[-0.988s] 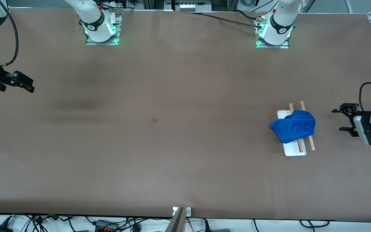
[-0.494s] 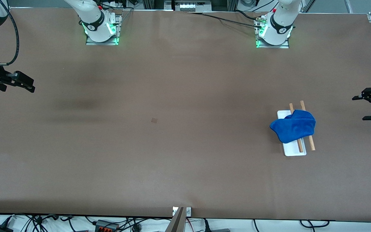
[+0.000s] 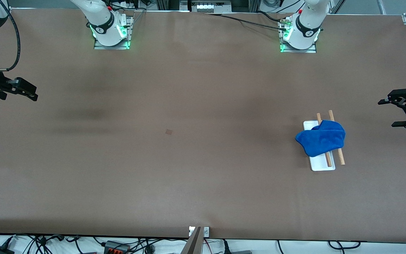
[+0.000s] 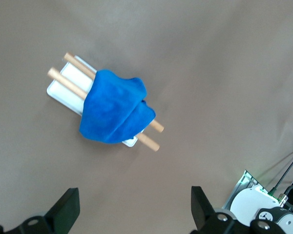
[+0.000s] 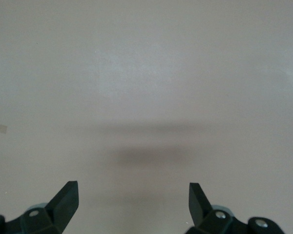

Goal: Pass towel and hang on rack

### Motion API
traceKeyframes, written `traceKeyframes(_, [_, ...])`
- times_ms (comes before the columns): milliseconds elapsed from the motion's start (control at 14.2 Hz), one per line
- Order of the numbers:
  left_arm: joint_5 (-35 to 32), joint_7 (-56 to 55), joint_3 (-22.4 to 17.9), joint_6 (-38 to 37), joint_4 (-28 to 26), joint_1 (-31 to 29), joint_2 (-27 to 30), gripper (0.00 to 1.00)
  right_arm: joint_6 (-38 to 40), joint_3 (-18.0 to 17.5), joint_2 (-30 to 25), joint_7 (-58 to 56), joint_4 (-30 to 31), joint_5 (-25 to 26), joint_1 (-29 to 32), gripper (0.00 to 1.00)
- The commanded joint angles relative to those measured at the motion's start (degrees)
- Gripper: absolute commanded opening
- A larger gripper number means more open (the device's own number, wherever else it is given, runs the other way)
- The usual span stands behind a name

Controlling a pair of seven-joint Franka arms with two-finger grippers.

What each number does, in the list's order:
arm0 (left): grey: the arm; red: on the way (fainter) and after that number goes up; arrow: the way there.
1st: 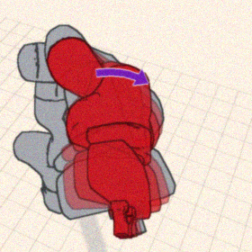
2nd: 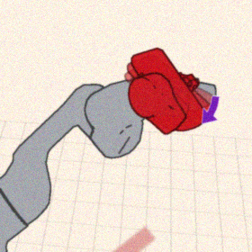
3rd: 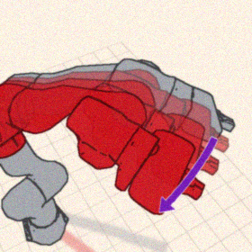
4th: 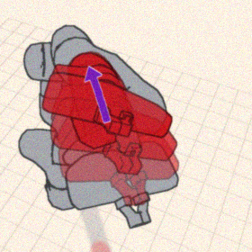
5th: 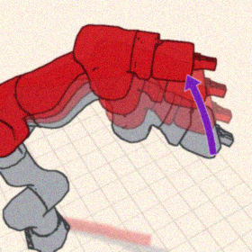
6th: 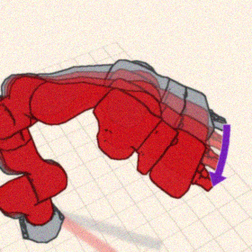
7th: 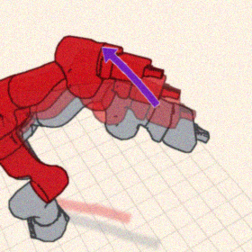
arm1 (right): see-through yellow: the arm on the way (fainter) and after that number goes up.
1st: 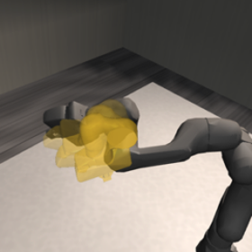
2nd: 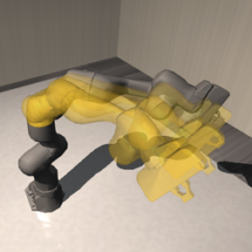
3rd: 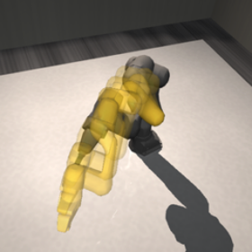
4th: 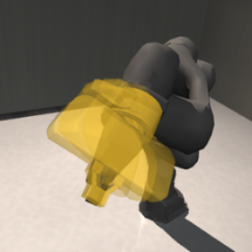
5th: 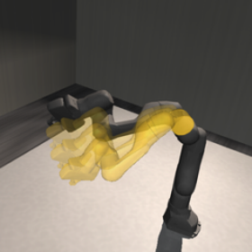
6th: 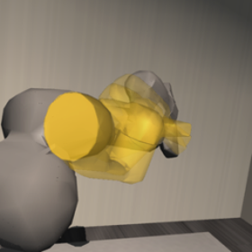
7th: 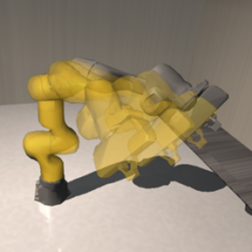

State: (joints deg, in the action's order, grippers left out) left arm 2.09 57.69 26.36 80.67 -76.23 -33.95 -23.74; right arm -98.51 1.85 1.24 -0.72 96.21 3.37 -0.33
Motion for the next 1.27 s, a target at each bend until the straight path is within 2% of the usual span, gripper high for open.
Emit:
traceKeyframes(0, [-2.44, -3.35, 0.27, -1.39, 1.52, 2.74, 0.36, 1.00, 0.51, 0.08, -0.80, -1.04, 0.90, -0.91, -0.03, 1.00])
traceKeyframes(424, [-2.18, -10.65, -0.17, -3.68, 1.43, 3.80, 1.85, 1.00, 0.60, 0.17, -0.80, -1.04, 1.08, -0.91, -0.11, 1.00])
traceKeyframes(565, [-3.23, -16.96, -3.49, -3.24, 0.47, 9.66, 5.97, 1.00, 0.60, 0.08, -0.80, -1.04, 1.17, -0.91, -0.11, 1.00])
traceKeyframes(706, [-3.85, -23.81, -11.29, -3.42, -0.58, 18.36, 8.44, 1.00, 0.60, -0.01, -0.80, -1.04, 1.26, -0.91, -0.11, 1.00])
traceKeyframes(776, [-3.68, -27.76, -13.33, -3.24, -2.50, 20.39, 10.19, 1.00, 0.51, -0.09, -0.89, -1.04, 1.26, -0.91, -0.11, 1.00])
traceKeyframes(988, [-3.41, -47.70, -13.71, 1.92, -9.71, 21.29, 16.43, 1.00, -0.10, -0.01, -0.89, -1.04, 1.08, -0.91, -0.11, 1.00])
traceKeyframes(1129, [-3.33, -50.20, -13.97, 3.17, -11.13, 22.60, 17.41, 1.00, -0.45, -0.01, -0.89, -0.95, 1.08, -0.91, -0.03, 1.00])
traceKeyframes(1200, [-3.41, -52.91, -15.71, 3.18, -11.57, 24.70, 17.76, 1.00, -0.45, -0.01, -0.89, -0.95, 1.08, -0.91, -0.03, 1.00])
